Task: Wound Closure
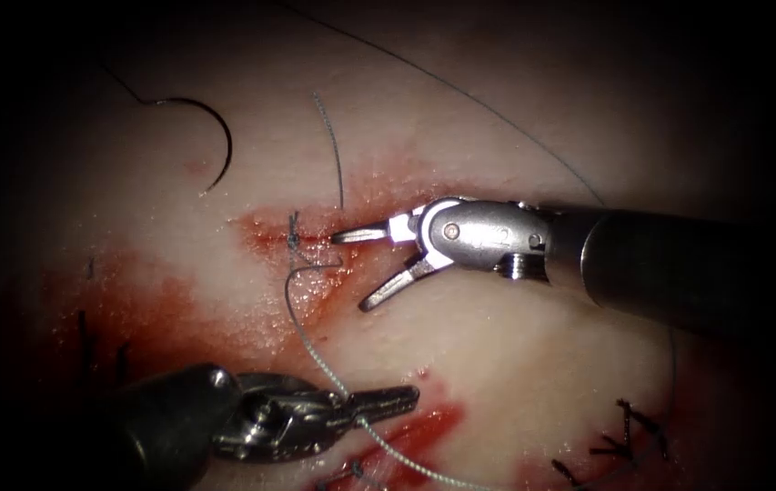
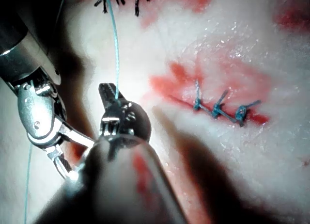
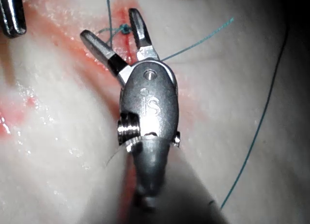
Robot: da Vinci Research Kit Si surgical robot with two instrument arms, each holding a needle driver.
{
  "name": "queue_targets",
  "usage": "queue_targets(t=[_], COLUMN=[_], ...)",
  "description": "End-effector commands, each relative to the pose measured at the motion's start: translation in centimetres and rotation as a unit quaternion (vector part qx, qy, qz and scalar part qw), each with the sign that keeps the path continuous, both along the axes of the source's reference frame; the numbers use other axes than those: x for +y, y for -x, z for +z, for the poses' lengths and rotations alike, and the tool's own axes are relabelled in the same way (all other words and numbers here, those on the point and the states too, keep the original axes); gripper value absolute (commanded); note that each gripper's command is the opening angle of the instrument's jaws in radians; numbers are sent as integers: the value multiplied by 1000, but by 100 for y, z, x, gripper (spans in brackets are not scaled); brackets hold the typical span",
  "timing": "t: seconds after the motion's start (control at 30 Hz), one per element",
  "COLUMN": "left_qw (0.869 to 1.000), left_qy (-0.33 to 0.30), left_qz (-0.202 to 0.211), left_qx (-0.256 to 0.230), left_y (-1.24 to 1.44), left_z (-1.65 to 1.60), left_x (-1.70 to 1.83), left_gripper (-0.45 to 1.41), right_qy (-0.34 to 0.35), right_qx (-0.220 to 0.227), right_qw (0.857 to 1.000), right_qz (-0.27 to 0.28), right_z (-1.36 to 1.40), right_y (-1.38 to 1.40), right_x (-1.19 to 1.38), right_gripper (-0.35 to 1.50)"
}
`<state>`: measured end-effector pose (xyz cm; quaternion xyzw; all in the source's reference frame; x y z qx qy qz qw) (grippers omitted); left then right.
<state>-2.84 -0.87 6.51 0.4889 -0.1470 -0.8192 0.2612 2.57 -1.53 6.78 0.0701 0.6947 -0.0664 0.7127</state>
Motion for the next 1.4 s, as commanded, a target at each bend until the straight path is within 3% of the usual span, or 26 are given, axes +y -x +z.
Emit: queue_targets(t=[0.03,0.17,0.23,0.83,1.13,1.2,1.23,1.27,1.33,1.4], left_qw=[1000,1000,1000,999,999,999,999,999,999,998], left_qy=[0,-16,-20,-48,-48,-51,-53,-52,-51,-53], left_qz=[1,5,8,-4,-5,-5,-7,-7,-10,-17], left_qx=[0,-3,-3,3,5,6,7,8,11,17], left_y=[3,-4,-6,-26,-27,-27,-28,-28,-28,-28], left_z=[4,4,4,8,5,5,5,6,6,6], left_x=[6,6,6,13,11,11,11,11,11,11], left_gripper=[-45,-45,-45,-45,-45,-45,-45,-45,-45,39], right_qy=[11,28,39,92,106,111,114,114,113,105], right_qx=[2,4,5,23,20,21,23,26,25,6], right_qw=[1000,1000,999,995,994,994,993,993,993,994], right_qz=[2,8,10,10,9,9,7,4,-1,-3], right_z=[1,-7,-11,-52,-46,-44,-43,-42,-39,-34], right_y=[-18,-44,-51,-82,-97,-96,-94,-91,-86,-82], right_x=[5,-4,-7,-23,-31,-32,-33,-31,-27,-22], right_gripper=[109,135,138,138,133,111,46,-35,-35,-35])
